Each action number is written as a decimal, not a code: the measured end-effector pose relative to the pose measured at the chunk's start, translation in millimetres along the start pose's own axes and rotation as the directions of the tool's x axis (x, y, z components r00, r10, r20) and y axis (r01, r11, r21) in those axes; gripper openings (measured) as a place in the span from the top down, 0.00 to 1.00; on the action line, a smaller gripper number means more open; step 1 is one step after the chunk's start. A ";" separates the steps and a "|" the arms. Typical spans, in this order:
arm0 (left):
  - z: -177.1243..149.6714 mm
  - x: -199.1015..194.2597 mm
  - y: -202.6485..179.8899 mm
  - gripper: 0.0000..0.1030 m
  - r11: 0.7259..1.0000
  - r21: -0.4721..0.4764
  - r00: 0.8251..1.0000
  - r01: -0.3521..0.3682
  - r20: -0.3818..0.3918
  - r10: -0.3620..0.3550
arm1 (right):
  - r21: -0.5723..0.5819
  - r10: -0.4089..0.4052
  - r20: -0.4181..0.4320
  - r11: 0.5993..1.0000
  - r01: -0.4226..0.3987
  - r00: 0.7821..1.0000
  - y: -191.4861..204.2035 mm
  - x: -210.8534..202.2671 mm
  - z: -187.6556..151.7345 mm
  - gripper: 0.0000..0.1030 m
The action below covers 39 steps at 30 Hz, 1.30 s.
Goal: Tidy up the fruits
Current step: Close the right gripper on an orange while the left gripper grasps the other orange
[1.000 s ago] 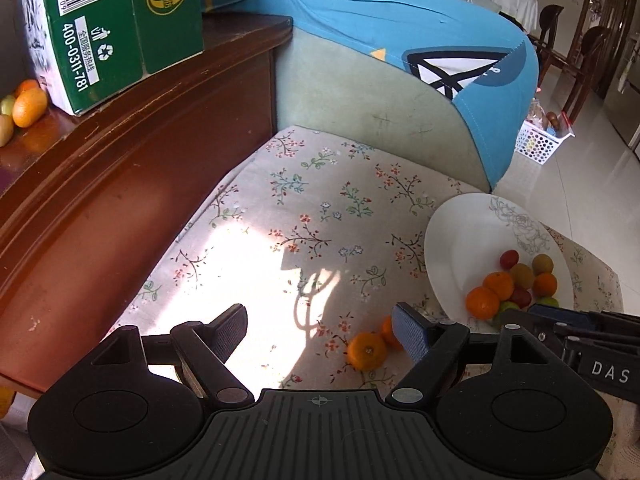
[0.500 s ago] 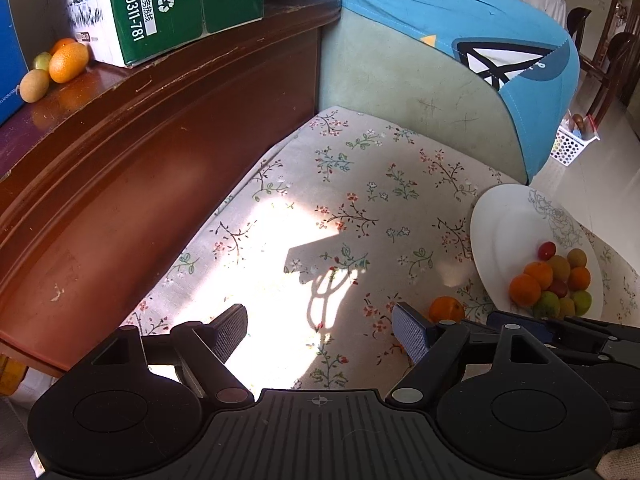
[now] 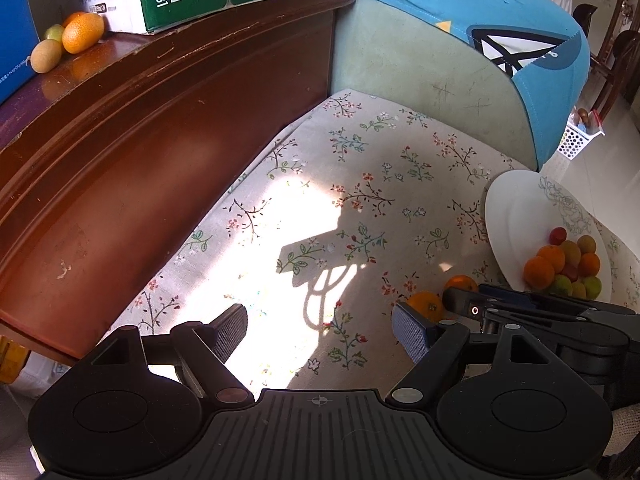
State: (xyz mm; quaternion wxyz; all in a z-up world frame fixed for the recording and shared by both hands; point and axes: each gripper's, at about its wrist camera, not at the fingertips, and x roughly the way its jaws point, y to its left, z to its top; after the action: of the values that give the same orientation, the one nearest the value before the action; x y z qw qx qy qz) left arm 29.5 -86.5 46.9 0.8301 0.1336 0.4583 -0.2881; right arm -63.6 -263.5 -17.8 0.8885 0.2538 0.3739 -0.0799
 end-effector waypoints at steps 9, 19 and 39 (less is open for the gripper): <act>-2.5 2.9 -3.4 0.22 1.000 0.019 1.000 0.009 -0.006 -0.009 | -0.009 -0.029 0.030 1.000 0.029 0.999 0.8 -18.5 7.7 0.70; -11.5 18.3 -42.2 0.23 0.989 0.131 0.998 0.069 -0.002 -0.069 | 0.052 -0.021 0.096 0.999 0.016 0.995 -13.6 -57.3 18.9 0.70; -14.8 51.9 -70.7 0.73 0.984 0.162 0.997 0.074 -0.005 -0.074 | 0.164 -0.091 0.130 0.984 0.069 0.987 -58.3 -100.2 16.9 0.70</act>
State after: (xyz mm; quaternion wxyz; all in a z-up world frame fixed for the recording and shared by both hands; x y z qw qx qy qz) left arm -1.6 -154.2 -1.7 0.8054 0.1835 0.4378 -0.3550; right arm -143.3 -327.0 40.1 0.8851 0.3025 0.3142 -0.1623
